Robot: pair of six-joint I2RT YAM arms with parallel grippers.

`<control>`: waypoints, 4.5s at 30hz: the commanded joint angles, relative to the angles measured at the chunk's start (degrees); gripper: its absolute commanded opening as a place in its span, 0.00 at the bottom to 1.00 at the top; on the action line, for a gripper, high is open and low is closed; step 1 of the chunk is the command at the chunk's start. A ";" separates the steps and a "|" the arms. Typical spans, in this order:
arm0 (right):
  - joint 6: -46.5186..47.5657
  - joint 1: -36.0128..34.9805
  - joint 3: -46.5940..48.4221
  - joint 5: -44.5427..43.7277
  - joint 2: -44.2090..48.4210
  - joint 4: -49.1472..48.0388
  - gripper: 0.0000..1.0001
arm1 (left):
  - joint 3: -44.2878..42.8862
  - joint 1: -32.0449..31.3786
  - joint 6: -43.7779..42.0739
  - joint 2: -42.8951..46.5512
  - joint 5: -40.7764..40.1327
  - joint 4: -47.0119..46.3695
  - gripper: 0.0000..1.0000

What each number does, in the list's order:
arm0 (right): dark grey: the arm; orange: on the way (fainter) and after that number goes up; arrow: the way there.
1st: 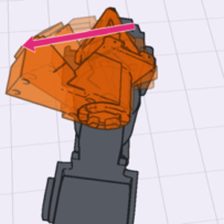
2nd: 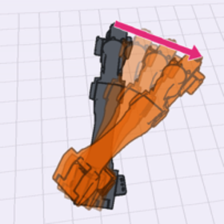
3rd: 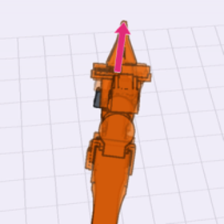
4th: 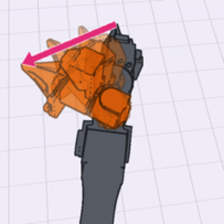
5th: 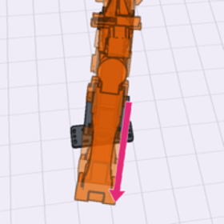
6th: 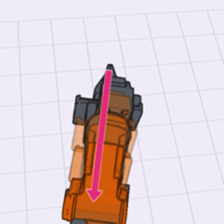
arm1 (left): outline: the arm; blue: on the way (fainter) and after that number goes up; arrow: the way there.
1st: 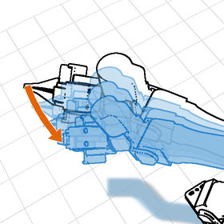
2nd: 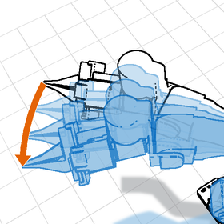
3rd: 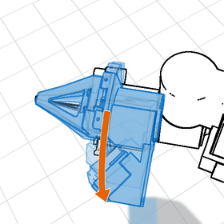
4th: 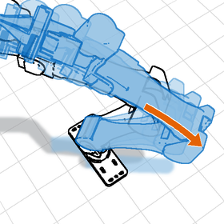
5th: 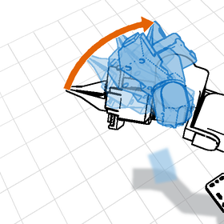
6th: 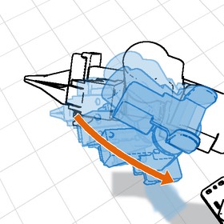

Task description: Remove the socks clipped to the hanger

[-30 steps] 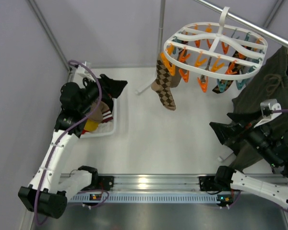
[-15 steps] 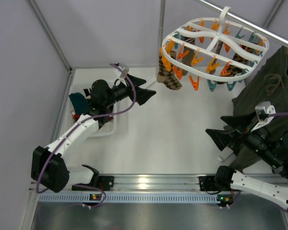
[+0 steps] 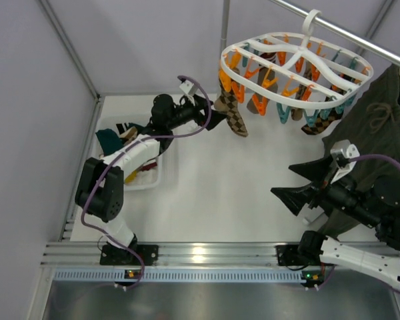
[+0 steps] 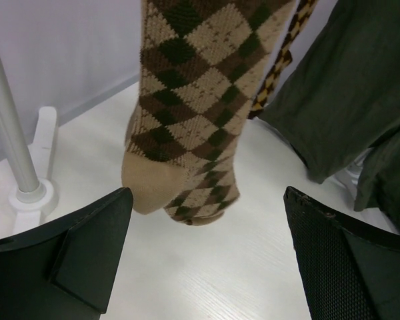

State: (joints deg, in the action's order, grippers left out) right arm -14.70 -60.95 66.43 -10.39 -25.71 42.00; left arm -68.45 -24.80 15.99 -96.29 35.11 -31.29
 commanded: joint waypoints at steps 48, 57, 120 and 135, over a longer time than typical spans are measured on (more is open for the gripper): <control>5.56 0.57 -2.10 -0.50 0.40 -11.15 1.00 | 1.01 -5.86 1.15 1.60 -18.39 -13.10 0.00; 5.03 0.48 4.93 -7.09 0.93 -4.83 1.00 | 19.64 -14.57 -3.68 21.20 -33.52 -13.01 0.00; 1.52 0.39 31.56 -16.15 -16.12 15.30 0.95 | -31.65 -55.36 -29.17 -23.05 -61.66 8.43 0.00; -2.34 0.48 37.36 -35.03 -28.41 26.71 0.78 | -36.32 -54.48 -32.59 -27.90 -72.99 9.14 0.00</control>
State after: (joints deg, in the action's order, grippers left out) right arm -14.74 -60.95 101.12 -37.39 -49.47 63.13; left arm -101.62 -79.26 -14.41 -123.68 -34.70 -21.74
